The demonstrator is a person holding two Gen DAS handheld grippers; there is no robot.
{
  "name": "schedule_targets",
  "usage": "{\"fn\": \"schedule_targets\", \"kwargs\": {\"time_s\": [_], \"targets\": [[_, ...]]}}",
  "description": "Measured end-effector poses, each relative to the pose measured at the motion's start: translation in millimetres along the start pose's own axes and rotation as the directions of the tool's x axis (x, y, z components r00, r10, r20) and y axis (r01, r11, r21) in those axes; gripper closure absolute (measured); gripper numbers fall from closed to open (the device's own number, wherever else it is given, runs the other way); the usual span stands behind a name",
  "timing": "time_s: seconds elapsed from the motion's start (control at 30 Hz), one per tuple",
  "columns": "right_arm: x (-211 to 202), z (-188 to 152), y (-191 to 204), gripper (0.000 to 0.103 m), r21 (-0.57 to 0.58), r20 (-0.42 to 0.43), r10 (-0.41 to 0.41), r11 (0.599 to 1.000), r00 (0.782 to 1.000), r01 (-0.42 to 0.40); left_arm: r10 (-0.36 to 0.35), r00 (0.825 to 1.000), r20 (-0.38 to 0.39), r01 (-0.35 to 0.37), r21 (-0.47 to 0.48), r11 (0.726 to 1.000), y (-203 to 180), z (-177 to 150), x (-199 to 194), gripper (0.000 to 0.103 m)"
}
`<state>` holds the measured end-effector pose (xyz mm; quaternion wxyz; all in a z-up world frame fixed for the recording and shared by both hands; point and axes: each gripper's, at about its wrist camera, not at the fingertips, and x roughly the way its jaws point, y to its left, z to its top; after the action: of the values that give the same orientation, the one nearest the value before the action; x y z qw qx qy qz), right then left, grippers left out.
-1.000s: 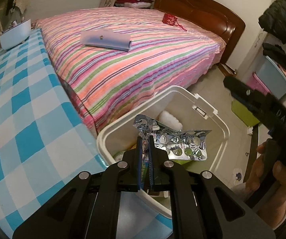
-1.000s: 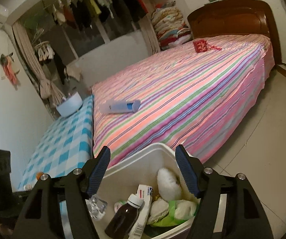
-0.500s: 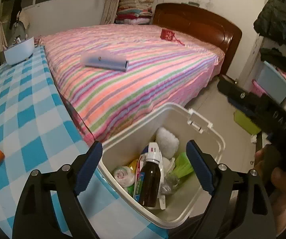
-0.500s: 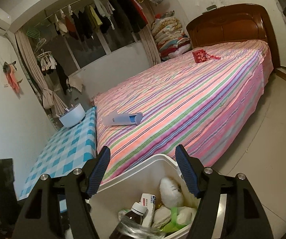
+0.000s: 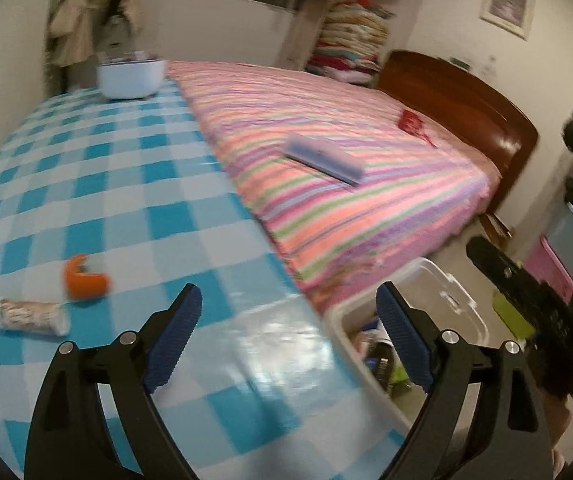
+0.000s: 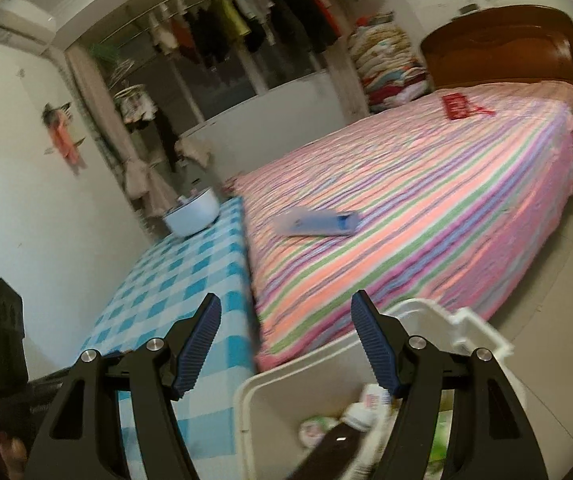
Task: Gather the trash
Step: 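Move both tools back to the table toward the orange peel and drink bottle, then grasp the orange peel with the right tool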
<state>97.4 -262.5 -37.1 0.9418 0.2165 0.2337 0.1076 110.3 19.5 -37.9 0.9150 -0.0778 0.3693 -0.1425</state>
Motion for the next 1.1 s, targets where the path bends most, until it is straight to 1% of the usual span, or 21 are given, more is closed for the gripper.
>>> {"fn": "schedule_targets", "kwargs": {"time_s": [0.07, 0.13, 0.2, 0.27, 0.3, 0.43, 0.47, 0.5, 0.57, 0.63, 0.67, 0.7, 0.73, 0.77, 0.83, 0.9, 0.93, 1.1], "targets": [[8, -4, 16, 0.037, -0.024, -0.018, 0.031, 0.999, 0.999, -0.031, 0.022, 1.0, 0.006, -0.022, -0.05, 0.999, 20, 0, -7, 0.015], [16, -8, 33, 0.037, -0.054, -0.037, 0.055, 0.997, 0.998, -0.056, 0.041, 0.999, -0.004, -0.041, -0.128, 0.991, 44, -4, -14, 0.015], [25, -15, 49, 0.037, -0.079, -0.063, 0.082, 0.993, 0.995, -0.087, 0.049, 0.999, -0.02, -0.052, -0.218, 0.975, 66, -11, -19, 0.015], [33, -20, 63, 0.037, -0.099, -0.083, 0.104, 0.989, 0.991, -0.112, 0.051, 0.998, -0.037, -0.059, -0.277, 0.959, 82, -15, -26, 0.016], [37, -22, 71, 0.037, -0.111, -0.095, 0.115, 0.986, 0.989, -0.125, 0.057, 0.997, -0.047, -0.069, -0.294, 0.953, 91, -16, -33, 0.016], [49, -32, 95, 0.037, -0.124, -0.139, 0.181, 0.972, 0.974, -0.198, 0.117, 0.993, -0.028, -0.12, -0.29, 0.95, 119, -11, -58, 0.015], [53, -35, 102, 0.037, -0.128, -0.155, 0.2, 0.967, 0.967, -0.22, 0.126, 0.992, -0.029, -0.129, -0.296, 0.946, 127, -11, -62, 0.015], [60, -37, 111, 0.037, -0.131, -0.186, 0.234, 0.957, 0.954, -0.26, 0.131, 0.991, -0.032, -0.134, -0.313, 0.94, 137, -11, -67, 0.015], [69, -41, 123, 0.037, -0.132, -0.229, 0.276, 0.941, 0.934, -0.31, 0.135, 0.99, -0.036, -0.138, -0.38, 0.915, 159, -16, -75, 0.015], [81, -42, 141, 0.037, -0.148, -0.286, 0.328, 0.913, 0.9, -0.38, 0.13, 0.991, -0.036, -0.132, -0.451, 0.882, 180, -23, -83, 0.015], [88, -43, 152, 0.037, -0.178, -0.31, 0.338, 0.898, 0.889, -0.403, 0.136, 0.99, -0.037, -0.138, -0.475, 0.869, 188, -27, -86, 0.015], [94, -43, 164, 0.037, -0.22, -0.318, 0.332, 0.885, 0.888, -0.41, 0.147, 0.988, -0.044, -0.15, -0.493, 0.857, 196, -32, -88, 0.015], [98, -44, 171, 0.037, -0.245, -0.331, 0.332, 0.874, 0.883, -0.421, 0.153, 0.987, -0.053, -0.159, -0.499, 0.852, 200, -34, -88, 0.015], [105, -46, 180, 0.037, -0.261, -0.356, 0.337, 0.86, 0.871, -0.439, 0.158, 0.985, -0.063, -0.168, -0.502, 0.848, 204, -36, -88, 0.015], [118, -48, 192, 0.037, -0.271, -0.387, 0.334, 0.85, 0.86, -0.452, 0.171, 0.982, -0.082, -0.189, -0.504, 0.843, 205, -41, -86, 0.015], [132, -54, 203, 0.037, -0.271, -0.426, 0.333, 0.84, 0.841, -0.47, 0.179, 0.979, -0.096, -0.203, -0.502, 0.841, 205, -43, -85, 0.015], [136, -56, 207, 0.037, -0.278, -0.439, 0.328, 0.836, 0.837, -0.473, 0.182, 0.978, -0.1, -0.207, -0.502, 0.839, 207, -43, -85, 0.015], [162, -76, 235, 0.037, -0.347, -0.514, 0.267, 0.804, 0.815, -0.483, 0.214, 0.971, -0.106, -0.238, -0.515, 0.824, 224, -46, -93, 0.015]]}}
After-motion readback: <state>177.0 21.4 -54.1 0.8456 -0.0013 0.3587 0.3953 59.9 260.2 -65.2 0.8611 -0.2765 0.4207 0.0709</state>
